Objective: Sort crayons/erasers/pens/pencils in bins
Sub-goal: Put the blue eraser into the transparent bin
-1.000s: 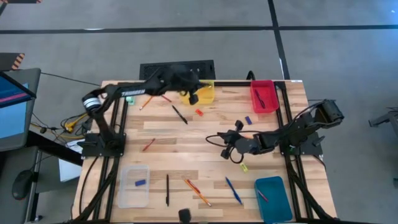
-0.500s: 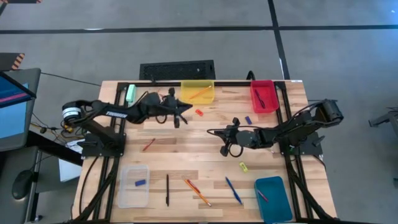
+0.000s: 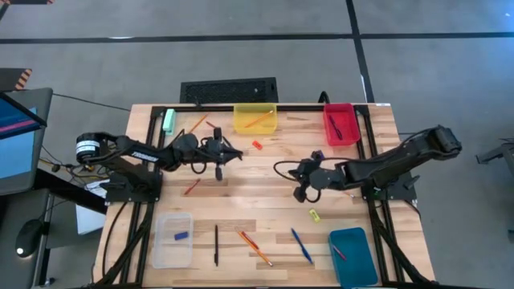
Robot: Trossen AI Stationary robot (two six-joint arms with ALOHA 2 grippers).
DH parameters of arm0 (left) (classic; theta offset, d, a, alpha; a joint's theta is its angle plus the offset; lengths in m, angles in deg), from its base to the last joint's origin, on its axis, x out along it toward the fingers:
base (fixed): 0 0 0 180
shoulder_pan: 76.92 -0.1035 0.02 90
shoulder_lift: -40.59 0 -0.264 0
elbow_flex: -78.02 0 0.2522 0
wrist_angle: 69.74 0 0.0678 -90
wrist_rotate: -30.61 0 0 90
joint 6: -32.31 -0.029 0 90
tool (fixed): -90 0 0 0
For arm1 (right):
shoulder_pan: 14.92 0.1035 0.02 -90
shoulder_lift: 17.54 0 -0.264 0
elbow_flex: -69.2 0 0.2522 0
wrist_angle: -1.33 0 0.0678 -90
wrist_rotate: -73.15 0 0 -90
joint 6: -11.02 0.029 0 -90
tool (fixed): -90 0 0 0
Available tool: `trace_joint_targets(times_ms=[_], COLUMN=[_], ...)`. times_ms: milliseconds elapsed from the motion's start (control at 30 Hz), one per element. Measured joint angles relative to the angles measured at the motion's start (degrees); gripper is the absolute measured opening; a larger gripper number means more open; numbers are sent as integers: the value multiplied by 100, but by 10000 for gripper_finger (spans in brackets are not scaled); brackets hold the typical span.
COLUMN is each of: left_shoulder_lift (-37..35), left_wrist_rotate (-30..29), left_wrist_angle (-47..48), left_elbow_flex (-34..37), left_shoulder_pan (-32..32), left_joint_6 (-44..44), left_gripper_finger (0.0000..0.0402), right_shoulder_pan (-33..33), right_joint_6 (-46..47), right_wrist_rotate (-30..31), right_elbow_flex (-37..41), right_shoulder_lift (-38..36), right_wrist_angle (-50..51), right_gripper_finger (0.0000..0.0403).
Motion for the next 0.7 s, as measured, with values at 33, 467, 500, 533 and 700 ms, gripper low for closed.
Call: trace_joint_targets(times_ms=[33,467,500,533,700], left_shoulder_lift=[0,2,2,2,2], left_wrist_rotate=[0,-4,-7,-9,-28], left_wrist_angle=[13,175,174,173,168], left_elbow_flex=[15,18,18,18,18], left_shoulder_pan=[36,229,229,229,226], left_joint_6=[0,98,109,119,219], left_gripper_finger=[0,0,0,0,0], right_shoulder_pan=[-1,-316,-329,-330,-416], right_joint_6=[227,2216,2223,2226,2186], right_wrist_rotate=[43,-88,-94,-103,-251], right_elbow_flex=[0,1,1,19,559], right_shoulder_lift=[-53,-147,-145,-144,-278], right_wrist_angle=[288,3033,3118,3140,2638], right_gripper_finger=[3,3,3,3,3])
